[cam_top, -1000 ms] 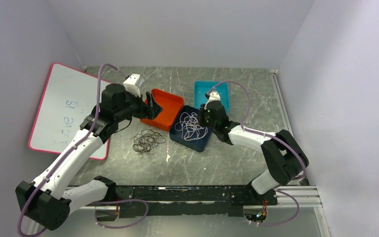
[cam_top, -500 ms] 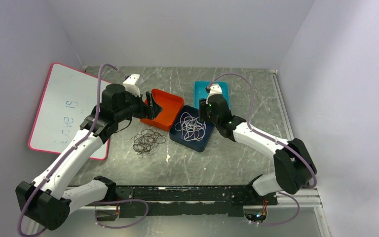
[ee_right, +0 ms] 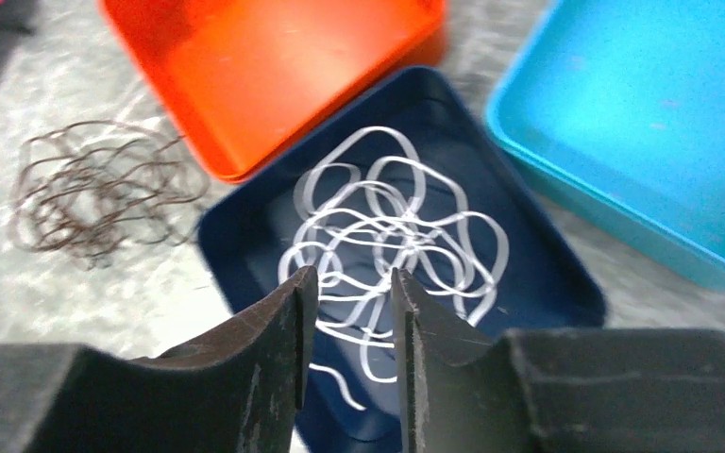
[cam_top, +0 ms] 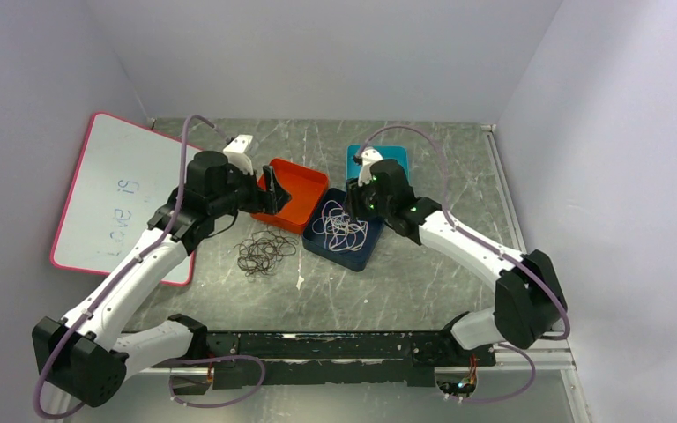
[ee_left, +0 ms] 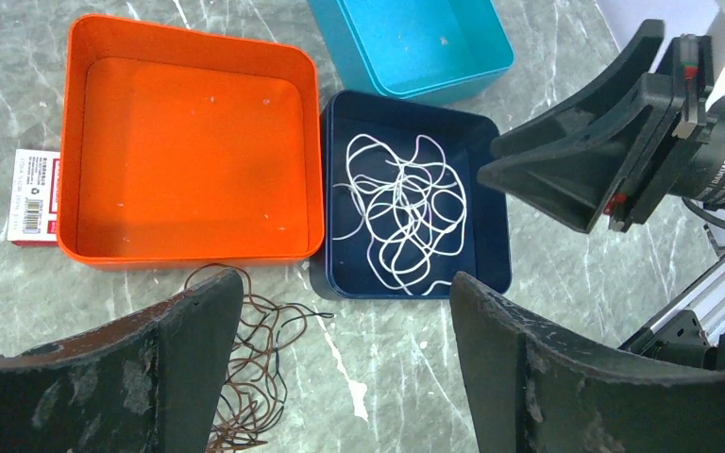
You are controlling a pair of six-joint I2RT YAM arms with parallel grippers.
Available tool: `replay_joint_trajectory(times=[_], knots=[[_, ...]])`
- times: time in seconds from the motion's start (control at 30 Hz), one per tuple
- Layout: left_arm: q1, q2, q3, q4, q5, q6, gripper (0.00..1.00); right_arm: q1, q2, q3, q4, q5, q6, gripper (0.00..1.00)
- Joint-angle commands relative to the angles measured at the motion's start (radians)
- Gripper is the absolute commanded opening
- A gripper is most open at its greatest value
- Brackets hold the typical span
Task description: Untangle the cables
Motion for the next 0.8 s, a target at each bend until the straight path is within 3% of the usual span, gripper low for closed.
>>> replay_joint_trajectory(times=[0.0, 0.4, 0.63, 0.77], knots=[[-0.007, 0.005, -0.013, 0.027, -0.014, -0.014, 0.85, 0.006, 0.071, 0.043, 0.007, -0.275, 0.001, 0.36], [-0.007, -0.016, -0.040, 0.021, -0.031, -0.018, 0.85, 0.052, 0.193, 0.043, 0.069, -0.348, 0.016, 0.36], [-0.005, -0.012, -0.042, 0.023, -0.030, -0.017, 0.84, 0.083, 0.241, 0.040, 0.038, -0.152, 0.006, 0.15], [-0.005, -0.016, -0.046, 0.018, -0.034, -0.015, 0.84, 0.083, 0.270, 0.006, 0.061, -0.048, 0.019, 0.08]])
